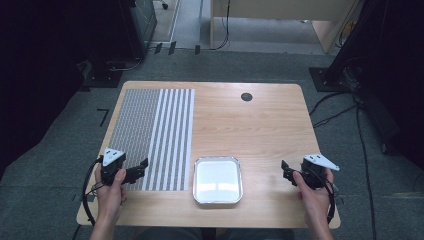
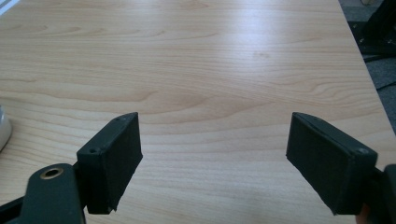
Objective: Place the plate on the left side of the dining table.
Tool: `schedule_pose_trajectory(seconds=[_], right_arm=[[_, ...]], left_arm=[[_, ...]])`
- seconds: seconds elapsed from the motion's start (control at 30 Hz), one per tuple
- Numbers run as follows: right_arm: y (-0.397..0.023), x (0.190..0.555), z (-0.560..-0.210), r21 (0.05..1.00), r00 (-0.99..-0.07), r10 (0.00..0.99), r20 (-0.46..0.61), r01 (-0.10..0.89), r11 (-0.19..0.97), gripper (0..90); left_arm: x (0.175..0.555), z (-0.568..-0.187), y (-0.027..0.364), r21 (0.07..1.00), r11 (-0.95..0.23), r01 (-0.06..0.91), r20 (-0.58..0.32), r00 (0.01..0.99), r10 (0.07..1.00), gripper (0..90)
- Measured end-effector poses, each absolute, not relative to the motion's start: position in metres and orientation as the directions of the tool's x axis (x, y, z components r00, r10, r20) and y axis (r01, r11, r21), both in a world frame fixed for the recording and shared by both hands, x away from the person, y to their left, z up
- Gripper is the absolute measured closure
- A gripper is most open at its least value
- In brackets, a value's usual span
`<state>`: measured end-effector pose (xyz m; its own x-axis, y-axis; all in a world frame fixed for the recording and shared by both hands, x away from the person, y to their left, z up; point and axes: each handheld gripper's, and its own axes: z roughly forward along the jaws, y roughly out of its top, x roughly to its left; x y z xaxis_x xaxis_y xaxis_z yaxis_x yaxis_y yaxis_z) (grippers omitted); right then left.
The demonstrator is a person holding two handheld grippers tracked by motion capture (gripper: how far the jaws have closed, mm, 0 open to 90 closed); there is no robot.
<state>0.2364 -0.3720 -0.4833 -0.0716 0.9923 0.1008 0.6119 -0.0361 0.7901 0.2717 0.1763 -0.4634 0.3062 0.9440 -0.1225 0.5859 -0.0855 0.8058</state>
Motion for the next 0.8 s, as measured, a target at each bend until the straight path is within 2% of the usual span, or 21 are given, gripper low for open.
schedule_pose_trajectory(seconds=[0.8], right_arm=[[-0.334,0.253,-0.471,0.807,-0.150,0.984,0.100,0.590,0.008,18.4]], left_arm=[[0.286,-0.453,0.117,0.821,-0.133,0.556,-0.133,0.412,0.901,12.9]])
